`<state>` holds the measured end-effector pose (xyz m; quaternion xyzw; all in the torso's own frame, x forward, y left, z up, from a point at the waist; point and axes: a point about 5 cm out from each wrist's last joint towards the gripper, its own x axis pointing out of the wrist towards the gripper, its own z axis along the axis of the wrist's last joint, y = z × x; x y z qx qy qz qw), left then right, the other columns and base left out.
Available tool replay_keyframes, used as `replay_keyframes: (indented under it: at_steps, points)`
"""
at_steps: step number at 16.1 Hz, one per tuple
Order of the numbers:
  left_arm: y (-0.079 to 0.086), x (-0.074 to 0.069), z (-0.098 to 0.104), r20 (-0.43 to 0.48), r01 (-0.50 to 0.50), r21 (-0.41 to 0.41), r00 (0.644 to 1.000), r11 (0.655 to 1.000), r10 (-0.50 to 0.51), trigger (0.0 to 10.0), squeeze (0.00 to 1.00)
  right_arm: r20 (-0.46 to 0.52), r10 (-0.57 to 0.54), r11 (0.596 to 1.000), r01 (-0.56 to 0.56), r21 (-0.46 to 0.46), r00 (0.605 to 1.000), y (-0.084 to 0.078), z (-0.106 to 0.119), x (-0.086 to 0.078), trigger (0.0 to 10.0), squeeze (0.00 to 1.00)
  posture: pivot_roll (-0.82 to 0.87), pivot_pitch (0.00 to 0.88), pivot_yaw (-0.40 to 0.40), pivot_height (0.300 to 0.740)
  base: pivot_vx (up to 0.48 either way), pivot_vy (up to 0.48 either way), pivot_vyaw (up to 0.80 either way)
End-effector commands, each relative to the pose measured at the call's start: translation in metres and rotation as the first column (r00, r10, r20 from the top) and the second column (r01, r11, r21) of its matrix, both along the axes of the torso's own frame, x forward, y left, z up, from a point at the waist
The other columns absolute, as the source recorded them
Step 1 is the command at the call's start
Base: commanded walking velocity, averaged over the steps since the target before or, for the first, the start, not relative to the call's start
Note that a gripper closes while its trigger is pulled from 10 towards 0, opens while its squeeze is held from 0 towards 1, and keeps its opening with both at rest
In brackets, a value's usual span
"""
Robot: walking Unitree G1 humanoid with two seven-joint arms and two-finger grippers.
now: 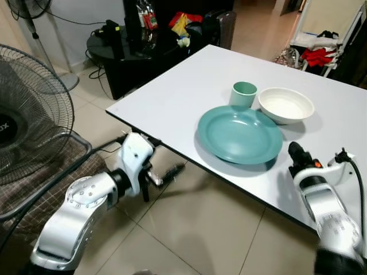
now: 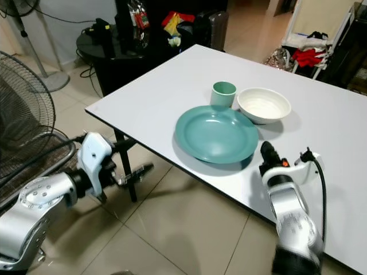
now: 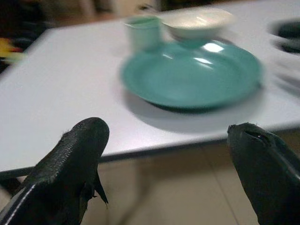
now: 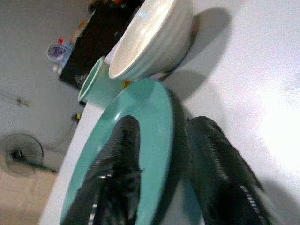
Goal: Setting the table
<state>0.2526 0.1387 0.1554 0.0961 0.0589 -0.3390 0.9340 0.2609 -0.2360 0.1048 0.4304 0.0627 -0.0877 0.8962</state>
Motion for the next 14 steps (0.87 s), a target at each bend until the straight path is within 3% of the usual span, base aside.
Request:
replay_keyframes:
  at_steps: [1,3,4,5,6,9,14]
  points:
    - [0.008,0.006,0.006,0.047,-0.085,-0.001,0.995,0.996,0.085,10.0,0.0,0.067,0.066,0.996,-0.062,-0.06,0.996,0.008,0.021,-0.003,10.0,1.0,-0.01,0.0,0.0,0.74,0.0,0.0,0.0]
    - [0.018,0.014,0.004,0.067,-0.235,0.008,0.97,0.972,0.234,10.0,0.0,0.173,0.177,0.929,-0.106,-0.354,0.969,0.021,0.061,-0.015,10.0,1.0,-0.01,0.0,-0.002,0.74,0.0,0.0,0.0]
    - [0.02,0.017,0.006,0.084,-0.29,-0.012,0.953,0.957,0.29,10.0,0.0,0.205,0.211,0.893,-0.103,-0.438,0.956,0.028,0.074,-0.017,10.0,1.0,-0.01,0.0,-0.005,0.74,0.0,0.0,0.0]
    - [0.022,0.021,0.009,0.099,-0.346,-0.045,0.932,0.937,0.349,10.0,0.0,0.219,0.237,0.856,-0.097,-0.508,0.947,0.036,0.083,-0.016,10.0,0.8,-0.01,0.0,-0.009,0.74,0.0,0.0,0.0]
    - [0.023,0.024,0.011,0.105,-0.381,-0.062,0.917,0.922,0.386,10.0,0.0,0.21,0.252,0.809,-0.087,-0.581,0.945,0.044,0.086,-0.013,10.0,0.0,0.0,0.0,-0.011,0.74,0.0,0.0,0.0]
    - [0.022,0.024,0.011,0.113,-0.385,-0.053,0.914,0.921,0.389,10.0,0.0,0.156,0.291,0.733,-0.116,-0.67,0.944,0.055,0.079,-0.007,10.0,0.0,0.01,0.0,-0.019,0.74,0.172,0.0,0.0]
    - [0.026,0.024,0.01,0.117,-0.395,-0.032,0.911,0.918,0.396,10.0,0.0,0.131,0.364,0.712,-0.185,-0.677,0.922,0.071,0.073,0.009,10.0,0.0,0.03,0.0,-0.041,0.74,0.346,0.0,-0.6]
